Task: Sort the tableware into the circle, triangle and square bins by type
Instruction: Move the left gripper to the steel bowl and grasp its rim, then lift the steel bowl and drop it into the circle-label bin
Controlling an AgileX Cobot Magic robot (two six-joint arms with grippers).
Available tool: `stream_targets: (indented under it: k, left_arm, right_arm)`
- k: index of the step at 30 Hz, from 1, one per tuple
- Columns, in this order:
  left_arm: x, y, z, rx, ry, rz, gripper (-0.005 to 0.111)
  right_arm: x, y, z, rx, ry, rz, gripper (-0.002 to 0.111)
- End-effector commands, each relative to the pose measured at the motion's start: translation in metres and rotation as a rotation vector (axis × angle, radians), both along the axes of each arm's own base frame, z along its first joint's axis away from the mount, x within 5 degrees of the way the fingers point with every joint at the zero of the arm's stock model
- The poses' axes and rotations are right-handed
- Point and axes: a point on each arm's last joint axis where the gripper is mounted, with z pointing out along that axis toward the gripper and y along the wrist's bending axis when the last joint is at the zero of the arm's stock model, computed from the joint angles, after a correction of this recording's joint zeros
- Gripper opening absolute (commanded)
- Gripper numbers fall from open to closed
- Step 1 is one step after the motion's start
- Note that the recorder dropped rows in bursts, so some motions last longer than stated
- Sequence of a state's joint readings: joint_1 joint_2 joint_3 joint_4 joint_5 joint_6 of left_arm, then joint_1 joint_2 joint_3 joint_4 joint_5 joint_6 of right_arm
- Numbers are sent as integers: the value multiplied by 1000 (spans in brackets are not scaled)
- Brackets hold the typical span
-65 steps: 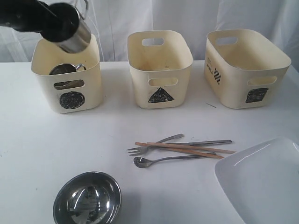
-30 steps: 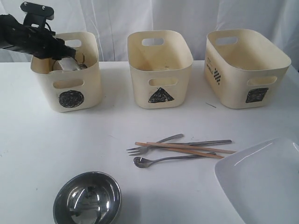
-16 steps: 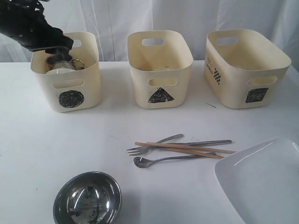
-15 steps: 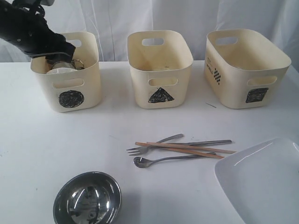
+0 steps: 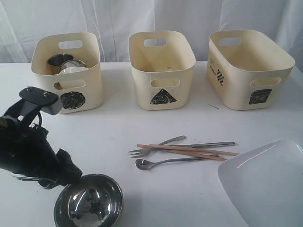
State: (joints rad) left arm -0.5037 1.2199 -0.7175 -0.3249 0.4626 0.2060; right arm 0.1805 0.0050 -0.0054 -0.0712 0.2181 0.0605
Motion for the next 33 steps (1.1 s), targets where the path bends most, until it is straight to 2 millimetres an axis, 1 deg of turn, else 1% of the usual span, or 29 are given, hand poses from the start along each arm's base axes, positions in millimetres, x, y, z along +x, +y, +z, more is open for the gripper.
stream_targets:
  k: [1, 4, 12, 20, 22, 23, 24, 25, 26, 27, 29, 30, 31, 32, 33]
  left_arm:
    - [-11, -5, -9, -23, 20, -12, 67]
    - [-14, -3, -19, -10, 33, -6, 67]
    - [-5, -7, -41, 36, 50, -15, 67]
    - [2, -12, -68, 79, 150, -6, 66]
    - [3, -13, -73, 86, 169, 1, 58]
    - [3, -13, -74, 79, 176, 12, 45]
    - [3, -14, -74, 71, 181, 19, 36]
    - [3, -14, -72, 66, 177, 21, 17]
    - [4, -14, -70, 61, 167, 21, 10]
    - [4, -13, -64, 48, 125, 19, 0]
    - [9, -10, -42, 15, -1, -14, 0]
    - [16, -6, -16, -12, -107, -42, 0]
    - [23, -3, 2, -31, -170, -33, 0]
    - [39, 5, 33, -46, -280, 6, 0]
    - [51, 12, 51, -39, -355, 34, 0]
  right_arm:
    - [0, -1, -2, -3, 3, -13, 0]
    - [0, -1, -2, -3, 3, -13, 0]
    - [0, -1, -2, -3, 3, -13, 0]
    - [0, -1, -2, -3, 3, -13, 0]
    - [0, -1, -2, -3, 3, -13, 0]
    - [0, -1, -2, -3, 3, -13, 0]
    - [0, -1, -2, -3, 3, -13, 0]
    - [0, -1, -2, -3, 3, -13, 0]
    - [0, -1, -2, -2, 1, -12, 0]
    - [0, -1, -2, -2, 1, -12, 0]
    - [0, -1, -2, -2, 1, -12, 0]
    - [0, -1, -2, -2, 1, -12, 0]
    - [0, -1, -2, -2, 1, -12, 0]
    - [0, -1, -2, -2, 1, -12, 0]
    - [0, -1, -2, -2, 1, -12, 0]
